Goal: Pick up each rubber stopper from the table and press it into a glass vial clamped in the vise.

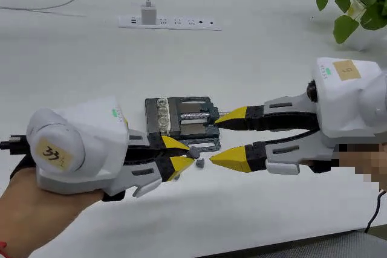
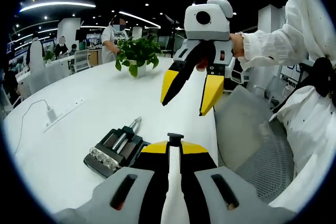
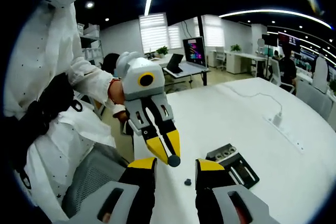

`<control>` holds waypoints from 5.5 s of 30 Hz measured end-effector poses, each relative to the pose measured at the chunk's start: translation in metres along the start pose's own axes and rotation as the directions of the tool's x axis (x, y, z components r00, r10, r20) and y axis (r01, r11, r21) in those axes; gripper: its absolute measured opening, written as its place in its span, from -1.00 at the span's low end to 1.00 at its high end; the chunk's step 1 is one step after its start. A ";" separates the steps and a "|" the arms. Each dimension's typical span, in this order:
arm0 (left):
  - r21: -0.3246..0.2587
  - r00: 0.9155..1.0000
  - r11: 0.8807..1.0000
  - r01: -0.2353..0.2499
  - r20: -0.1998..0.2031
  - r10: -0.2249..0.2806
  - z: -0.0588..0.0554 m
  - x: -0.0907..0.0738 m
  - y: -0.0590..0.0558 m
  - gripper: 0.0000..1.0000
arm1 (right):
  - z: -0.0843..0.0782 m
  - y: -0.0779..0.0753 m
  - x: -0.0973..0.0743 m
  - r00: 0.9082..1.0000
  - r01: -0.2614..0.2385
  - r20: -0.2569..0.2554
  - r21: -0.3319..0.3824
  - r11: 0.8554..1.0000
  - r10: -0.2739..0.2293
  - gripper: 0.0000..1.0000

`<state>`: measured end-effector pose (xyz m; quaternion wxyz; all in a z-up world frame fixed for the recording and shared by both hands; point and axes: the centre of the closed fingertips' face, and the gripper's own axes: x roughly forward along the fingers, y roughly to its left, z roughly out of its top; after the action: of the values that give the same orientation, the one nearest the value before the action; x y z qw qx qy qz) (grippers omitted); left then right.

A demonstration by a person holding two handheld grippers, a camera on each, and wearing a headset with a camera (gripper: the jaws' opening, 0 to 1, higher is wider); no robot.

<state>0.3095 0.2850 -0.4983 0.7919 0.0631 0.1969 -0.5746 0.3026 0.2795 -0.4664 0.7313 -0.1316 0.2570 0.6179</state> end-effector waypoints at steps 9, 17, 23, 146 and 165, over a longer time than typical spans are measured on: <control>0.013 1.000 1.000 0.018 0.016 -0.018 0.009 0.000 -0.006 -0.94 | -0.004 0.005 0.004 0.999 -0.042 -0.035 -0.022 0.999 0.041 -0.65; 0.019 0.999 0.999 0.035 0.023 -0.036 0.015 0.000 -0.011 -0.94 | -0.007 0.009 0.006 0.997 -0.061 -0.048 -0.024 0.998 0.060 -0.70; 0.026 0.999 0.999 0.046 0.023 -0.047 0.017 0.001 -0.013 -0.94 | -0.008 0.010 0.007 0.996 -0.068 -0.051 -0.028 0.997 0.067 -0.78; -0.086 0.978 0.982 -0.166 0.110 0.175 -0.065 -0.051 0.058 0.93 | -0.034 -0.152 0.125 0.864 -0.055 -0.503 -0.113 0.992 -0.009 -0.88; -0.103 0.977 0.980 -0.169 0.116 0.180 -0.067 -0.051 0.060 0.88 | -0.043 -0.158 0.129 0.842 -0.075 -0.540 -0.153 0.985 -0.019 -0.88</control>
<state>0.3364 0.3724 -0.5475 0.8521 0.0076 0.1672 -0.4958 0.4604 0.3335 -0.5917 0.6067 -0.3574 0.4010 0.5861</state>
